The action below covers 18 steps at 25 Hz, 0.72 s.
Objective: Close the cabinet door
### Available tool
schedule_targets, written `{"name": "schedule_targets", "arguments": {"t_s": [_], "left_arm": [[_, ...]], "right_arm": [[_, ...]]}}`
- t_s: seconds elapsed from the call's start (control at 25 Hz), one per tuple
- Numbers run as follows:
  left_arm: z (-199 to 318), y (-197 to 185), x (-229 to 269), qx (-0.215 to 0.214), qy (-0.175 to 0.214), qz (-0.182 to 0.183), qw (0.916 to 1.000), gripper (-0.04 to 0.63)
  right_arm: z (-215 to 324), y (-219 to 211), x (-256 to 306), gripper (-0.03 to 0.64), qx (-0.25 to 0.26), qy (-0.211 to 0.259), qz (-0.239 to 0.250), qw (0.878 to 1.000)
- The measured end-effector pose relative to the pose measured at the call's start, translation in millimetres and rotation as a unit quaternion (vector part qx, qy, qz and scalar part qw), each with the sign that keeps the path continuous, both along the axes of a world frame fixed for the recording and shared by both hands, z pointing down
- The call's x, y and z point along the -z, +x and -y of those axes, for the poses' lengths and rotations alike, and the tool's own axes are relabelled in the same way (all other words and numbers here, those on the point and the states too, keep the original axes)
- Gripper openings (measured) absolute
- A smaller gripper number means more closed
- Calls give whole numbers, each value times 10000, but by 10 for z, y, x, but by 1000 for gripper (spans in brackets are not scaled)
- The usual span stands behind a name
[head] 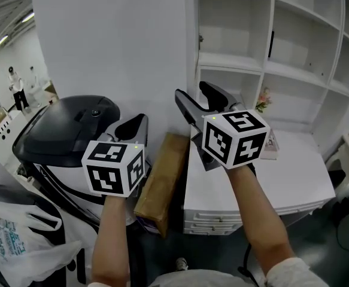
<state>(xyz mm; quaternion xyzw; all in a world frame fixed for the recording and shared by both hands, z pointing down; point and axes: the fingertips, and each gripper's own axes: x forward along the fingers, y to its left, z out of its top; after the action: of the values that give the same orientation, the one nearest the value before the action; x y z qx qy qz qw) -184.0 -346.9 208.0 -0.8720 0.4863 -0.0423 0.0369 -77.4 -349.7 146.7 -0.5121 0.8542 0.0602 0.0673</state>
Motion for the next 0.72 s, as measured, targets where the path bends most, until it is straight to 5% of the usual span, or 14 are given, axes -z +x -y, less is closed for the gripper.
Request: {"name": "schedule_targets", "arguments": {"t_s": [0.72], "left_arm": [[509,373,74,-771,140,-53,9969,0]], "right_arm": [[254,60,28,212,-347,147,170,9991]]}}
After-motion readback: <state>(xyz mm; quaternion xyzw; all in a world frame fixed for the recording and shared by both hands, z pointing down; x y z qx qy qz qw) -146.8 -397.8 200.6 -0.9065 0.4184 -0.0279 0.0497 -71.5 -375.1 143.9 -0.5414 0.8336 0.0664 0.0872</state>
